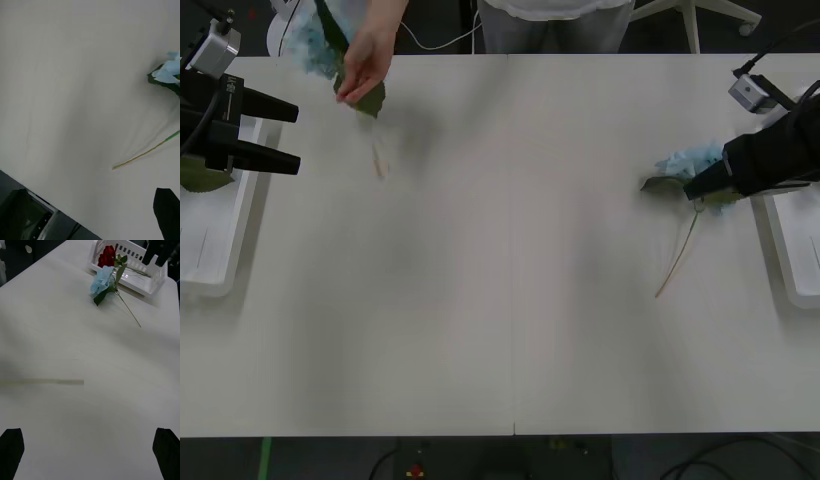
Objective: Put the red flowers into the right box and the blue flowers into the left box
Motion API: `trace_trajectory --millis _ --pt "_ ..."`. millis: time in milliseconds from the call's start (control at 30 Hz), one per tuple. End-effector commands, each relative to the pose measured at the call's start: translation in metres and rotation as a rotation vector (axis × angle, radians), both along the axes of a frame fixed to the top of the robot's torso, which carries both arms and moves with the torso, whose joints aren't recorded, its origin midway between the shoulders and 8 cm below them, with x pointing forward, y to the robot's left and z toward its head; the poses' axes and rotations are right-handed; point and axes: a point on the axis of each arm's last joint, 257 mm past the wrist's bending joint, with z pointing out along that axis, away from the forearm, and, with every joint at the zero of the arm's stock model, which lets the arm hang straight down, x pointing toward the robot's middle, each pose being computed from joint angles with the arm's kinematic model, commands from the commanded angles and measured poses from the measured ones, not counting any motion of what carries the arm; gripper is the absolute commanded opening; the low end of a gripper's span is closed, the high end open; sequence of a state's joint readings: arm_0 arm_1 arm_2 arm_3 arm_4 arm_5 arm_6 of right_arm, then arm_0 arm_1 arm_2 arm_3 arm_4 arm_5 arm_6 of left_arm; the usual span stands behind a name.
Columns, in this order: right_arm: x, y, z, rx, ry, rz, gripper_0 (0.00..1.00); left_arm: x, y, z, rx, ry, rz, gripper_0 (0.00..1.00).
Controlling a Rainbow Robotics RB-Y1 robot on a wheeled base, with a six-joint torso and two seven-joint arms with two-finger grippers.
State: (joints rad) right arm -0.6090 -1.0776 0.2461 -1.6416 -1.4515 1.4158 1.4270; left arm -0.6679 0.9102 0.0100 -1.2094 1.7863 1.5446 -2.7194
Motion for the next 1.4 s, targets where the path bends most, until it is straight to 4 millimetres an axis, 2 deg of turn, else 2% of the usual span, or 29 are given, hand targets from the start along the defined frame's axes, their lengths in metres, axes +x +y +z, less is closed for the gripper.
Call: trace_trajectory --millis 33,133,233,467,733,800,1000,1200,1400 --pt "0.01 -0.016 -0.002 -0.007 0.038 -0.192 0.95 0.003 0.003 0.006 -0.021 -0.009 0.025 1.0" --pt "0.015 -0.024 -0.012 -0.004 0.069 -0.301 0.95 0.003 0.004 0.006 -0.015 -0.008 0.027 1.0" --pt "0.018 -0.025 -0.026 0.01 0.106 -0.371 0.95 0.003 0.006 0.002 -0.005 -0.003 0.029 1.0" --pt "0.03 -0.021 -0.065 -0.009 0.127 -0.424 0.95 -0.001 0.018 -0.012 0.023 0.02 0.051 1.0" --pt "0.048 -0.02 -0.09 -0.024 0.099 -0.469 0.95 0.005 0.024 -0.028 0.165 -0.053 0.073 1.0" --pt "0.052 -0.021 -0.096 -0.028 0.091 -0.479 0.95 0.009 0.025 -0.031 0.17 -0.034 0.133 1.0" --pt "0.066 -0.024 -0.113 -0.042 0.062 -0.519 0.95 0.014 0.027 -0.043 0.095 0.2 0.487 1.0" --pt "0.075 -0.028 -0.128 -0.055 0.045 -0.553 0.95 0.023 0.045 -0.053 0.021 0.372 0.746 1.0" --pt "0.085 -0.023 -0.142 -0.03 0.027 -0.575 0.95 0.027 0.065 -0.077 -0.047 0.55 1.021 1.0"
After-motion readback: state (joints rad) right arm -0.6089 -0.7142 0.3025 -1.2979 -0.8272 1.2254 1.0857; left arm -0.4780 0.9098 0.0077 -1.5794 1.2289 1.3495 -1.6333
